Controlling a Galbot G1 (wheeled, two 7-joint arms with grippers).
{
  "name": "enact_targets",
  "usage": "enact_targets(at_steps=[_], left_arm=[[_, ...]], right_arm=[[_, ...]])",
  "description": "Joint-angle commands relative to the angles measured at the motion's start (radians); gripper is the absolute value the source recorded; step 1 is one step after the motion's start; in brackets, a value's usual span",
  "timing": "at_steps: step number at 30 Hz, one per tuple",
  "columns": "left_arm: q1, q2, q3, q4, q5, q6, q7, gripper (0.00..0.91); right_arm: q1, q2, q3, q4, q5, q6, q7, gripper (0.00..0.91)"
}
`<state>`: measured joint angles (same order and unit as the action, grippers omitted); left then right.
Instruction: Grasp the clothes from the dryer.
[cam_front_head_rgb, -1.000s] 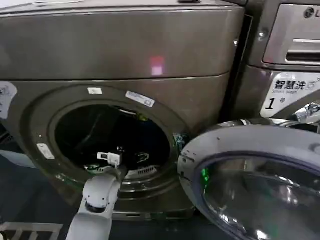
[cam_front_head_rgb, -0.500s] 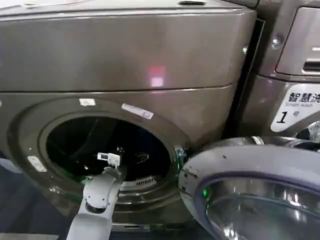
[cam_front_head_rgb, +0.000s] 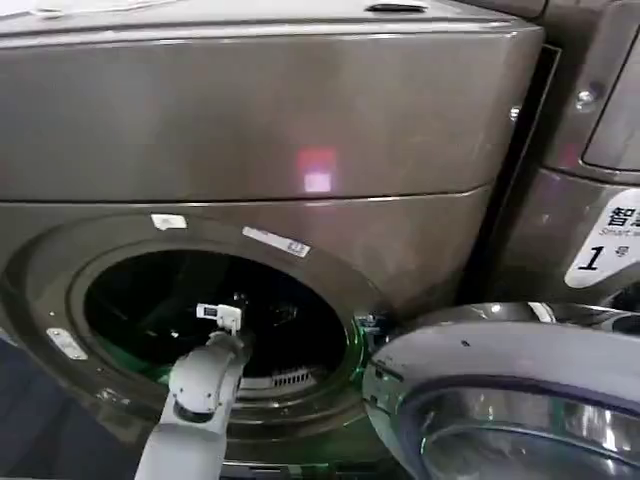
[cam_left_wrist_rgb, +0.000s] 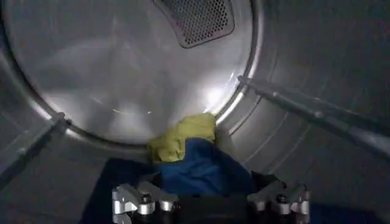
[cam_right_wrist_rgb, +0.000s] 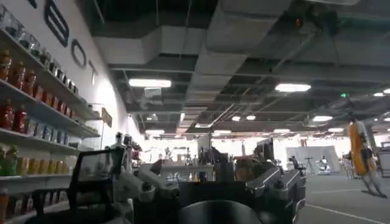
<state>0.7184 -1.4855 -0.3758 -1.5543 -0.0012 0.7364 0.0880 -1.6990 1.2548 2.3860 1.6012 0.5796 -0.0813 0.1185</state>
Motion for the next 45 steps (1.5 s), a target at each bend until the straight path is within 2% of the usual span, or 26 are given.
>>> enact_targets(at_steps=[1, 19, 22, 25, 26, 27, 30, 34, 37, 39, 45], left_arm=[[-0.161, -0.003, -0.004, 0.272, 0.006, -0.047, -0.014, 0.907], [-0.276, -0.002, 0.006, 0.442, 0.077, -0.115, 0.038, 0.907], [-0.284, 0.001, 0.01, 0.457, 0.2, -0.139, 0.138, 0.907], [-0.287, 0.016, 0.047, 0.457, 0.559, -0.212, 0.367, 0.907], [-0.288, 0.016, 0.048, 0.457, 0.559, -0.212, 0.383, 0.907], [-0.295, 0.015, 0.057, 0.459, 0.705, -0.243, 0.426, 0.907], [-0.319, 0.007, 0.064, 0.461, 0.939, -0.289, 0.53, 0.907], [-0.351, -0.004, 0.058, 0.48, 1.097, -0.341, 0.583, 0.907], [-0.369, -0.003, 0.045, 0.492, 1.215, -0.42, 0.675, 0.907], [-0.379, -0.004, 0.026, 0.505, 1.311, -0.512, 0.747, 0.907], [-0.406, 0.002, -0.014, 0.541, 1.345, -0.633, 0.983, 0.907]], right_arm=[[-0.002, -0.001, 0.0, -0.005, -0.002, 0.004, 0.0, 0.907], [0.017, 0.008, -0.031, -0.022, -0.022, 0.018, -0.003, 0.907], [0.016, 0.004, -0.034, -0.022, -0.024, 0.019, -0.006, 0.907], [0.022, 0.005, -0.04, -0.018, -0.026, 0.018, -0.006, 0.907], [0.023, 0.007, -0.044, -0.015, -0.027, 0.018, -0.006, 0.907], [0.023, 0.008, -0.046, -0.015, -0.027, 0.018, -0.007, 0.907], [0.022, 0.01, -0.048, -0.018, -0.028, 0.02, -0.008, 0.907], [0.021, 0.011, -0.052, -0.031, -0.04, 0.027, -0.009, 0.907], [0.023, 0.009, -0.056, -0.033, -0.045, 0.029, -0.01, 0.907], [0.025, 0.009, -0.059, -0.03, -0.047, 0.029, -0.01, 0.907], [0.028, 0.009, -0.067, -0.03, -0.059, 0.029, -0.01, 0.907]])
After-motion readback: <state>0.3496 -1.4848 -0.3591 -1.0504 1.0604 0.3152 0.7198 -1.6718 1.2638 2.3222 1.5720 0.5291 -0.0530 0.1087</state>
